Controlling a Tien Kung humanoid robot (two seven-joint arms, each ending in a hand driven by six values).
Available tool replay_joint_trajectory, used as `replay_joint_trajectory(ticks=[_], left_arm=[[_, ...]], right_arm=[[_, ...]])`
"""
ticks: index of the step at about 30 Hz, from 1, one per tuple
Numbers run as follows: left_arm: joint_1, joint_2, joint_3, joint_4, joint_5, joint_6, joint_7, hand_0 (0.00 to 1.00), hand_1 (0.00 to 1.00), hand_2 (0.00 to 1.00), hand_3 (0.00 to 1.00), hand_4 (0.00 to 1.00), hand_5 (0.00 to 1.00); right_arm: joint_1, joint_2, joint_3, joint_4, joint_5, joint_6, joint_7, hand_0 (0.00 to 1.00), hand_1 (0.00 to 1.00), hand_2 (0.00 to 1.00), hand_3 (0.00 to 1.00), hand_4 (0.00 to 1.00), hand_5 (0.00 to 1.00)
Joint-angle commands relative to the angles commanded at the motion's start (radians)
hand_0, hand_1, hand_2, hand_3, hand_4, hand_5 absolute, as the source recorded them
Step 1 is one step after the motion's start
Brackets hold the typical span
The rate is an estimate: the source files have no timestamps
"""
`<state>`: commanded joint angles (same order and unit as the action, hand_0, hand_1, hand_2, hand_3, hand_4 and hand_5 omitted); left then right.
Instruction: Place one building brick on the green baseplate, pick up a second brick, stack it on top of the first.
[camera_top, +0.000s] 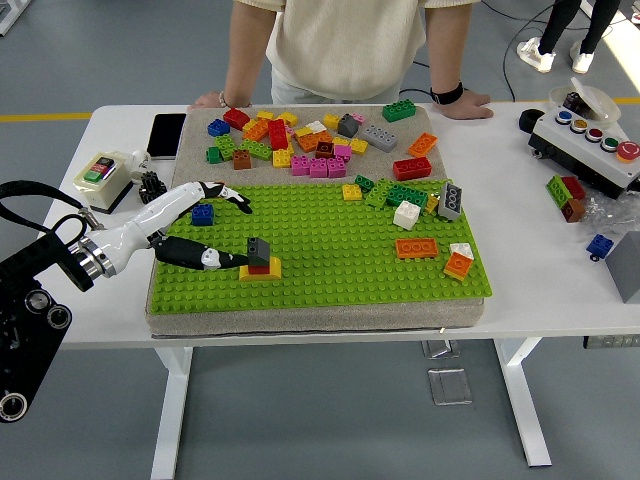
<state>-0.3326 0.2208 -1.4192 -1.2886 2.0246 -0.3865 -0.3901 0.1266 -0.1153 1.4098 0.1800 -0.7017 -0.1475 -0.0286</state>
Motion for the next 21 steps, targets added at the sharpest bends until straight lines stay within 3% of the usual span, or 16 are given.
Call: replay_joint_trajectory(ticks=[7, 21], left_arm=[[-0.015, 0.001, 0.022, 0.044, 0.073, 0.015, -0.019, 0.998, 0.966, 0.914, 0.67, 0.998, 0.871], [-0.029, -0.014, 0.045, 0.092, 0.111, 0.01, -0.02, 0.998, 0.969, 0.915, 0.665, 0.998, 0.877]], right_arm=[[0.003, -0.002, 0.003, 0.0, 0.0, 0.002, -0.004, 0.73, 0.639, 0.685, 0.603, 0.922, 0.475], [0.005, -0.003, 0.006, 0.0, 0.003, 0.003, -0.005, 0.73, 0.638, 0.685, 0.604, 0.922, 0.475]])
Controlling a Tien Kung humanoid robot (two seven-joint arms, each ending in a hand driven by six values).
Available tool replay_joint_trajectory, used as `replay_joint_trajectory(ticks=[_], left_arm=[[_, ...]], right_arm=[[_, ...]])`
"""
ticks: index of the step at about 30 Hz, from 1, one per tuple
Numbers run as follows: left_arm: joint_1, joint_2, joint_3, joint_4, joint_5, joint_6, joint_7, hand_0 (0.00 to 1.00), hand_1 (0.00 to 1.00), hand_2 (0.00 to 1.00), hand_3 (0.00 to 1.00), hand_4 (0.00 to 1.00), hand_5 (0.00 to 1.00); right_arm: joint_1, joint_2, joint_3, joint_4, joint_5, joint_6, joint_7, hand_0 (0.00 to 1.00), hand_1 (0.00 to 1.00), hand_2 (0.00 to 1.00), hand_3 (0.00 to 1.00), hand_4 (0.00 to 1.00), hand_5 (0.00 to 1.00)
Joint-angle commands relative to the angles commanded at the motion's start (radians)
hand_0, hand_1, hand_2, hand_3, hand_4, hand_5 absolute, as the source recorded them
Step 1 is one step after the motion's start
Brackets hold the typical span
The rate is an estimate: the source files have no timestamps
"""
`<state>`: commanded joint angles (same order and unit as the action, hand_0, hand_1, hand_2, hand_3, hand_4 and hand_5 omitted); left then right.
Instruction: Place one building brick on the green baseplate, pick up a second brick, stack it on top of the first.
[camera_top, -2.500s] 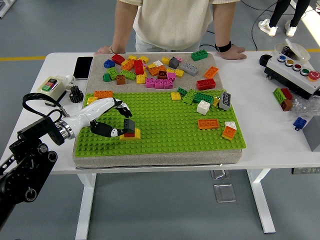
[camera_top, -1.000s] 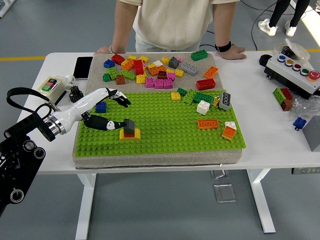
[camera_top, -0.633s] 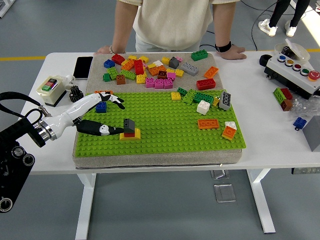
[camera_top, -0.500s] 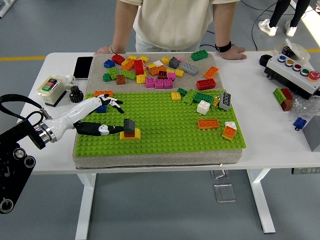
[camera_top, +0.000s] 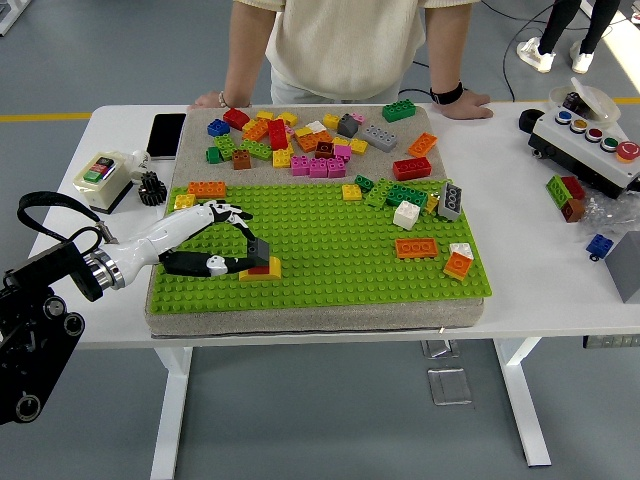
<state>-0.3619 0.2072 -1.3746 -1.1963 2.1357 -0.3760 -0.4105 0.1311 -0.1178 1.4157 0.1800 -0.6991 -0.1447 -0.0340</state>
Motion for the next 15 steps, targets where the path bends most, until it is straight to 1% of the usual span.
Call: replay_joint_trajectory(ticks=[15], left_arm=[[0.001, -0.006, 0.0, 0.014, 0.002, -0.002, 0.004, 0.998, 0.966, 0.908, 0.648, 0.998, 0.843]], right_arm=[[-0.001, 0.0, 0.002, 0.0, 0.0, -0.003, -0.001, 0.73, 0.639, 0.685, 0.606, 0.923, 0.477]])
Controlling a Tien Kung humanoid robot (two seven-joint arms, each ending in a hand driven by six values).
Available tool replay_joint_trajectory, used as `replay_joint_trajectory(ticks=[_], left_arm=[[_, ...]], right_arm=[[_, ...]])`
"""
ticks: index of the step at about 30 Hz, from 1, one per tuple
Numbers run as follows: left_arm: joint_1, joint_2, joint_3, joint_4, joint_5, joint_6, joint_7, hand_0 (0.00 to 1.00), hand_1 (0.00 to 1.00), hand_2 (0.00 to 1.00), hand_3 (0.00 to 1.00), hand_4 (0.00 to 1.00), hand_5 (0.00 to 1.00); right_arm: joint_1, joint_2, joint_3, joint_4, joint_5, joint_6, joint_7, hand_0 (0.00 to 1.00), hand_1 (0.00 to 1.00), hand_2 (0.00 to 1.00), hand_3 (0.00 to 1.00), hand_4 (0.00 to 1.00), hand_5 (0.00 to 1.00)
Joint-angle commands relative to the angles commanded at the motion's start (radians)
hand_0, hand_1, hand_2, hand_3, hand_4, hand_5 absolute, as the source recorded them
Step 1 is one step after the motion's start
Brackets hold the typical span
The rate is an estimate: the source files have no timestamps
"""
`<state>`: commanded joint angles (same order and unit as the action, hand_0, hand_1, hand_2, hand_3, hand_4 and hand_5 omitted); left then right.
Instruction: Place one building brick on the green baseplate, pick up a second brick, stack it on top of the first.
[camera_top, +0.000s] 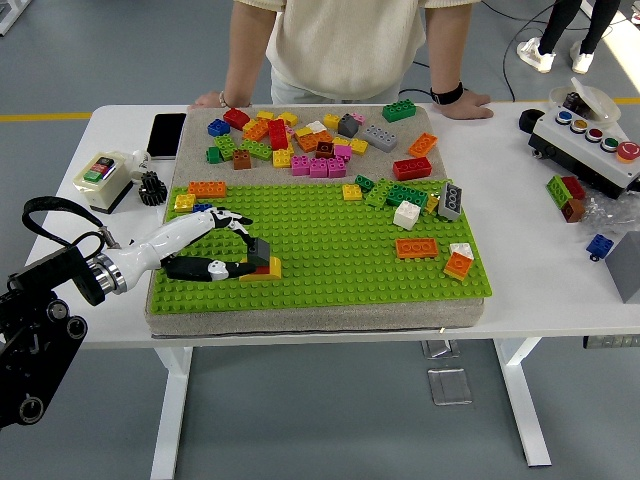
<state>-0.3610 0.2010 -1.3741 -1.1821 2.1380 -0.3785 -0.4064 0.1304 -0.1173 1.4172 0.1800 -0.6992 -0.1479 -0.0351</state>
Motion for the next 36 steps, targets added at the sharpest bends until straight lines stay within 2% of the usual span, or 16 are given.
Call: replay_joint_trajectory(ticks=[36], left_arm=[[-0.006, -0.011, 0.008, 0.03, 0.008, 0.0, 0.004, 0.998, 0.959, 0.894, 0.633, 0.998, 0.794]], right_arm=[[-0.001, 0.002, -0.005, 0.0, 0.001, -0.006, 0.001, 0.73, 0.64, 0.685, 0.61, 0.924, 0.476]])
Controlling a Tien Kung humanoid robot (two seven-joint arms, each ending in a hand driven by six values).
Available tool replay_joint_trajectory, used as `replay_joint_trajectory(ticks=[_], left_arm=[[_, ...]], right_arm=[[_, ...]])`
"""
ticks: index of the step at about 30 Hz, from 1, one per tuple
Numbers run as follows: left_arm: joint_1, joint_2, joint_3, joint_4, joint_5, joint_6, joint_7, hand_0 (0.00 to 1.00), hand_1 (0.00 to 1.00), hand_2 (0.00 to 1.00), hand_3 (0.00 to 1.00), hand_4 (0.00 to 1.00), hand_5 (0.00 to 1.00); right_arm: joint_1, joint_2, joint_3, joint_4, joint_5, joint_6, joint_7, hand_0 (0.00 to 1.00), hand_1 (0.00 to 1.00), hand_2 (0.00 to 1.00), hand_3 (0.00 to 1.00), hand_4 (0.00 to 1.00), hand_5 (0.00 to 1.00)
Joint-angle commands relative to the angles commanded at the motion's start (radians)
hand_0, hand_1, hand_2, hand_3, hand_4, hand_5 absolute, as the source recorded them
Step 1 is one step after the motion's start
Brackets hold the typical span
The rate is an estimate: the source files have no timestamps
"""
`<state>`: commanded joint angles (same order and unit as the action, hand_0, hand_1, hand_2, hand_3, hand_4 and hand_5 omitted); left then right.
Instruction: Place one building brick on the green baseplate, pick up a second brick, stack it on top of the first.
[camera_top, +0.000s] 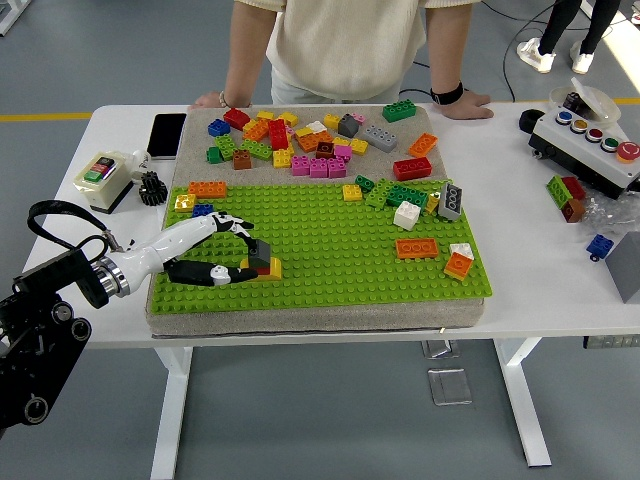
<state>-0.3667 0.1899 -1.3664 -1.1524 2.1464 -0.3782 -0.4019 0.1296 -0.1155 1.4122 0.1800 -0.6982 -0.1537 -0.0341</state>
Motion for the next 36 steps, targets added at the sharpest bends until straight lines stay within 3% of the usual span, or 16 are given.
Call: replay_joint_trajectory(ticks=[36], left_arm=[[-0.013, -0.008, 0.02, 0.036, 0.019, 0.002, 0.0, 0.998, 0.953, 0.886, 0.625, 0.998, 0.764]], right_arm=[[0.003, -0.001, 0.009, 0.0, 0.002, -0.003, 0.003, 0.73, 0.64, 0.686, 0.612, 0.924, 0.476]])
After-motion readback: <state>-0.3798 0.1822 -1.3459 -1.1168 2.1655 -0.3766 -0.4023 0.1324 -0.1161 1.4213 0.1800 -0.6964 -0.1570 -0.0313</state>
